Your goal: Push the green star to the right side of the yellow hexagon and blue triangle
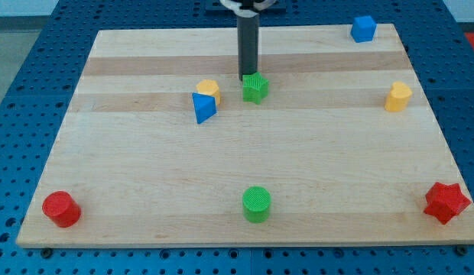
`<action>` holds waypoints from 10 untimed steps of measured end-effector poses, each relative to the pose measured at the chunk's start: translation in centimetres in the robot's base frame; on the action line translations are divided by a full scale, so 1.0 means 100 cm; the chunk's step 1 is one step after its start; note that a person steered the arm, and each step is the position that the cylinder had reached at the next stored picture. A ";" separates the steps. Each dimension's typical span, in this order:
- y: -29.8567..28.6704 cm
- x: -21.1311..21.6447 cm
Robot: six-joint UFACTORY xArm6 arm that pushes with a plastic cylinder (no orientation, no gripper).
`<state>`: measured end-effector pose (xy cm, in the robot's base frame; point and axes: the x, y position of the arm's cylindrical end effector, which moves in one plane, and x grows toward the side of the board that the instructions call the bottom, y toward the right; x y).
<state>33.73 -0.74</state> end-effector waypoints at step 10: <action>0.068 0.028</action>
